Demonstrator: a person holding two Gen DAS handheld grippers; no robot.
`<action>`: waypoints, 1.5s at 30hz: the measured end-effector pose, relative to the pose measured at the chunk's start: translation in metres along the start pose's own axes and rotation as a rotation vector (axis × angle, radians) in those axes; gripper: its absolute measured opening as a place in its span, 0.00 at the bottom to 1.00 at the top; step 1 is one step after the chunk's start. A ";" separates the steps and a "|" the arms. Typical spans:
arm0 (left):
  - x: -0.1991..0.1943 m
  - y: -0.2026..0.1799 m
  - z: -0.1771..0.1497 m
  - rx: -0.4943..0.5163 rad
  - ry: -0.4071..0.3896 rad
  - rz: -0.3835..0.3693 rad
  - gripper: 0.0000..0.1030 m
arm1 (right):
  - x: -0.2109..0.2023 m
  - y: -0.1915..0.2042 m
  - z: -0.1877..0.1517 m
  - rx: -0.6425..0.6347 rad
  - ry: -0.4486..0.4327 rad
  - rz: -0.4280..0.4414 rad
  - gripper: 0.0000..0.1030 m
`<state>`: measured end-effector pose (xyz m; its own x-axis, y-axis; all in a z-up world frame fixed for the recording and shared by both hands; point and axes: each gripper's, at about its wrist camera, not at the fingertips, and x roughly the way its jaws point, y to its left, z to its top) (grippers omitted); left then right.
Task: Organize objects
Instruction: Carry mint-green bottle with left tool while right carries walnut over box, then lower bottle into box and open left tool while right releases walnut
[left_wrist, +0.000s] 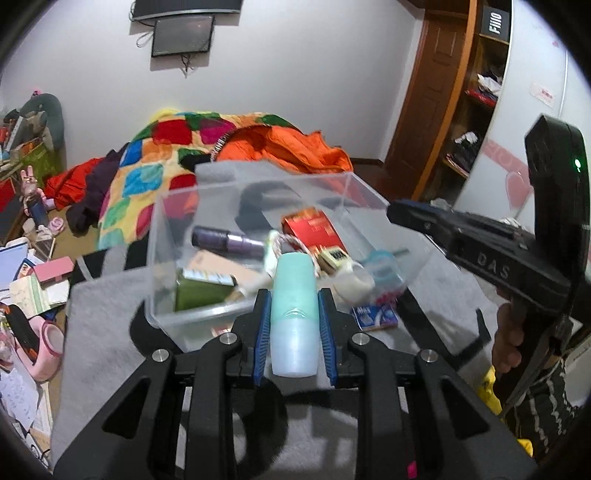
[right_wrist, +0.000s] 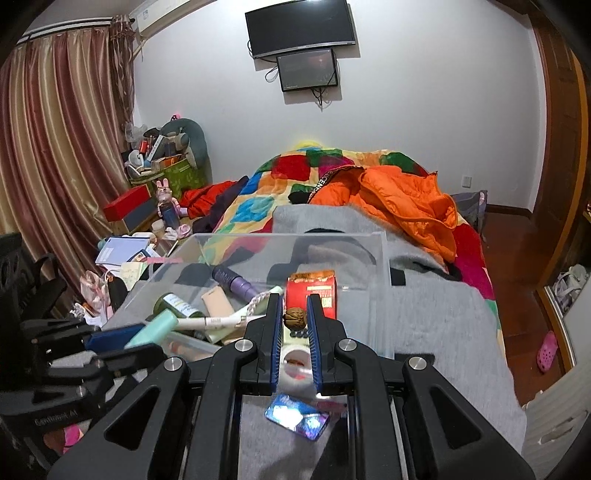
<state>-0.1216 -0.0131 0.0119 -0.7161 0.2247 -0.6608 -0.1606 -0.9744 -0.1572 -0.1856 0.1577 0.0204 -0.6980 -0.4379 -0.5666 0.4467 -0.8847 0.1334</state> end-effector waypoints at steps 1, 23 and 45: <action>0.001 0.002 0.004 -0.004 -0.007 0.007 0.24 | 0.001 0.000 0.001 -0.002 0.000 -0.001 0.11; 0.053 0.027 0.030 -0.045 0.022 0.088 0.24 | 0.055 0.008 -0.005 -0.017 0.111 0.011 0.11; 0.037 0.006 0.021 -0.026 0.002 0.095 0.25 | 0.025 0.011 -0.008 -0.077 0.092 -0.006 0.28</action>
<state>-0.1633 -0.0107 0.0021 -0.7259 0.1315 -0.6751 -0.0747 -0.9908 -0.1127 -0.1934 0.1377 0.0008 -0.6480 -0.4132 -0.6399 0.4868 -0.8707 0.0693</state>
